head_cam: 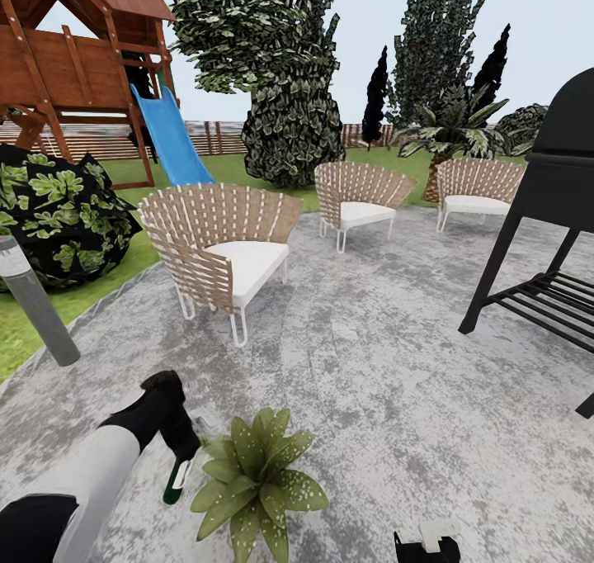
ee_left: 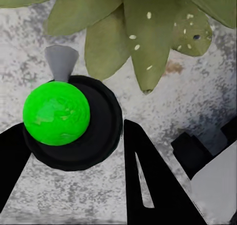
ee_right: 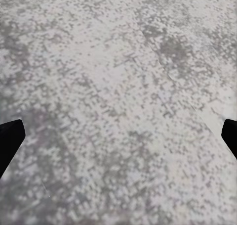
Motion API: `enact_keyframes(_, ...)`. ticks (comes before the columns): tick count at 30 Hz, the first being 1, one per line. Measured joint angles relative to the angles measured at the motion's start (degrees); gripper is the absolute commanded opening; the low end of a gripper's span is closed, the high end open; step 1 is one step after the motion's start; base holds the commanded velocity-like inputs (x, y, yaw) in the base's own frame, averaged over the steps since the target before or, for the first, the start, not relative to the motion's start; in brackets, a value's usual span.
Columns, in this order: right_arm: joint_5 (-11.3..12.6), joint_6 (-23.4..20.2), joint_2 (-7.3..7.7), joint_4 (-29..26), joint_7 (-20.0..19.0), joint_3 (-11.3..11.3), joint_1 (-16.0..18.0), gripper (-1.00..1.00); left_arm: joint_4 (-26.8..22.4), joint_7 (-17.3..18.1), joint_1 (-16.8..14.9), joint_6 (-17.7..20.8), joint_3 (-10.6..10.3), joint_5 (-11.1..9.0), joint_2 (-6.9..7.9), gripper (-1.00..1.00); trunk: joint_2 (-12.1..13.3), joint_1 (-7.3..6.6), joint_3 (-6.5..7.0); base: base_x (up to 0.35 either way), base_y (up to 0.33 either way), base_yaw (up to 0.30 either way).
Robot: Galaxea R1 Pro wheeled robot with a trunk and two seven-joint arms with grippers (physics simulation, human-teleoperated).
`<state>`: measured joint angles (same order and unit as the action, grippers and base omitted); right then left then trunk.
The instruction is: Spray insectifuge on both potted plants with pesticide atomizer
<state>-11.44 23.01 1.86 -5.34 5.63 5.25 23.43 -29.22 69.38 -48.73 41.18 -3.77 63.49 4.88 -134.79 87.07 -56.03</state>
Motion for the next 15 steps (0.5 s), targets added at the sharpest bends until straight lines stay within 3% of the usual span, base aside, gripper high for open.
enact_keyframes(1, 0.0, 0.0, 0.0, 0.0, 0.01, 0.0, 0.0, 1.0, 0.01, 0.04, 0.02, 0.08, 0.74, -0.34, 0.56, -1.0, 0.0, 0.0, 0.0, 0.0, 0.0, 0.0)
enact_keyframes(3, 0.0, 0.0, 0.0, 0.0, 0.02, 0.0, 0.0, 1.0, 0.47, -0.28, 0.04, -0.02, 4.9, -1.15, 1.42, -1.0, 0.0, 0.0, 0.0, 0.0, 0.0, 0.0)
enact_keyframes(5, 0.0, 0.0, 0.0, 0.0, 0.02, 0.0, 0.0, 1.0, 0.85, -0.54, 0.39, -0.21, 6.83, -1.12, 1.54, -1.0, 0.0, 0.0, 0.0, 0.0, 0.0, 0.0)
enact_keyframes(6, 0.0, 0.0, 0.0, 0.0, 0.01, 0.01, 0.0, 1.0, 0.99, -0.54, 3.04, -0.64, 7.47, -0.98, 1.31, -1.0, -0.01, 0.0, -0.01, 0.0, 0.0, 0.0)
enact_keyframes(10, 0.0, 0.0, 0.0, 0.0, 0.01, 0.0, 0.0, 1.0, 1.42, -0.27, 8.38, -6.44, 7.3, -0.95, 1.38, -1.0, 0.0, 0.0, -0.01, 0.0, 0.0, 0.0)
enact_keyframes(15, 0.0, 0.0, 0.0, 0.06, 0.0, -0.11, 0.0, 1.0, 1.42, -0.02, 9.09, -7.14, 7.59, -1.14, 0.62, -1.0, 0.0, 0.0, 0.0, 0.0, 0.0, 0.0)
